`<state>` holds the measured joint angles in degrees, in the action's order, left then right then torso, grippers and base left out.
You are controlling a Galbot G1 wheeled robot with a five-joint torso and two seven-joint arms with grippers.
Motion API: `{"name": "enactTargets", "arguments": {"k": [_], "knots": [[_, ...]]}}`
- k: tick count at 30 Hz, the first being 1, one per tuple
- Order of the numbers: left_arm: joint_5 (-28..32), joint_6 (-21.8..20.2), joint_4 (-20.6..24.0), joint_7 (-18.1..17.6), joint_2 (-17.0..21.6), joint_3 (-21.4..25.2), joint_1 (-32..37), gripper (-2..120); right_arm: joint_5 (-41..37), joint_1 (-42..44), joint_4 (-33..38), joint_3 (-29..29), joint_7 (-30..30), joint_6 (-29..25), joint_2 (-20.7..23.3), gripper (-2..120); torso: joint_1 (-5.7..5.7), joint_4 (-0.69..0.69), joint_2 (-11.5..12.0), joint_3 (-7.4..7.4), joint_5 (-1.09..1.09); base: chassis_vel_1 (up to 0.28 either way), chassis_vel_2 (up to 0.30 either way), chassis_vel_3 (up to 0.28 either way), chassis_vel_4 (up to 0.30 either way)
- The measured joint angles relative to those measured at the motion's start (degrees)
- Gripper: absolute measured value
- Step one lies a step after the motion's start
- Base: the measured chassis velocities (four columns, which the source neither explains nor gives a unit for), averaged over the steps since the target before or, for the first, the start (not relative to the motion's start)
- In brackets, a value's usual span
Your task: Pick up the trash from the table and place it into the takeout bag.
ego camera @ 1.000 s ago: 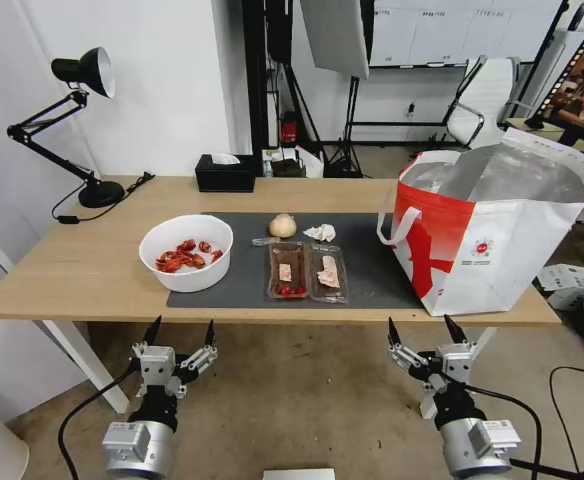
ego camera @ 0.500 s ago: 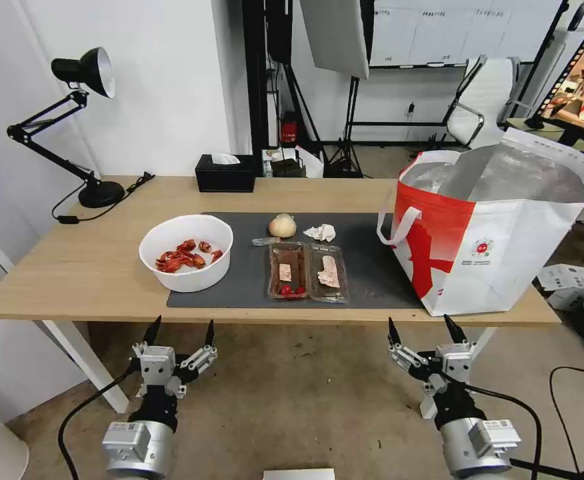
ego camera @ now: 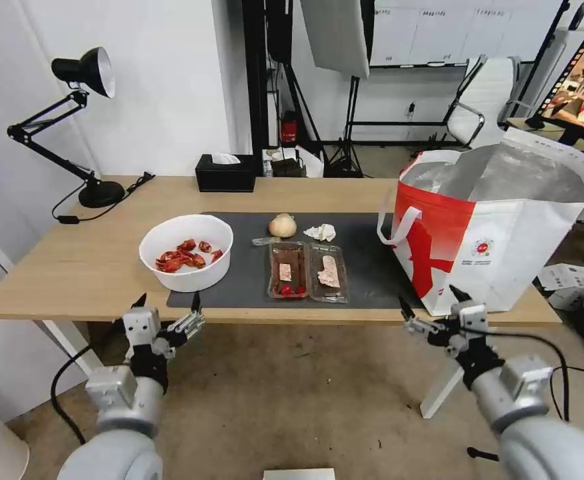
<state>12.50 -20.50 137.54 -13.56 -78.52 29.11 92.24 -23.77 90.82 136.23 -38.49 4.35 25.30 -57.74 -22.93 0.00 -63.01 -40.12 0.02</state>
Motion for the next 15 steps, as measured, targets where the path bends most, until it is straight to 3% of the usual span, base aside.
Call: {"name": "enactTargets", "arguments": {"k": [3,4,15], "knots": [[0.0,0.0,-0.1,0.1,0.0,-0.1,0.0,100,-2.8,-1.3,-0.6,0.5,0.1,-0.3,2.1,100,0.00,0.01,0.0,0.01,-0.06,0.000,0.000,0.000,0.000],[-0.2,0.0,-0.1,0.2,-0.1,-0.1,0.1,100,-3.6,-1.4,-1.4,1.3,-0.1,-1.2,1.7,100,0.00,0.00,0.0,0.00,0.03,0.000,0.000,0.000,0.000],[-1.0,0.0,-0.1,1.0,-0.3,-0.2,0.6,100,-3.8,-1.5,-2.8,2.4,-0.4,-2.5,-0.4,100,0.00,-0.01,0.0,0.01,-0.01,0.000,0.000,0.000,0.000]]}}
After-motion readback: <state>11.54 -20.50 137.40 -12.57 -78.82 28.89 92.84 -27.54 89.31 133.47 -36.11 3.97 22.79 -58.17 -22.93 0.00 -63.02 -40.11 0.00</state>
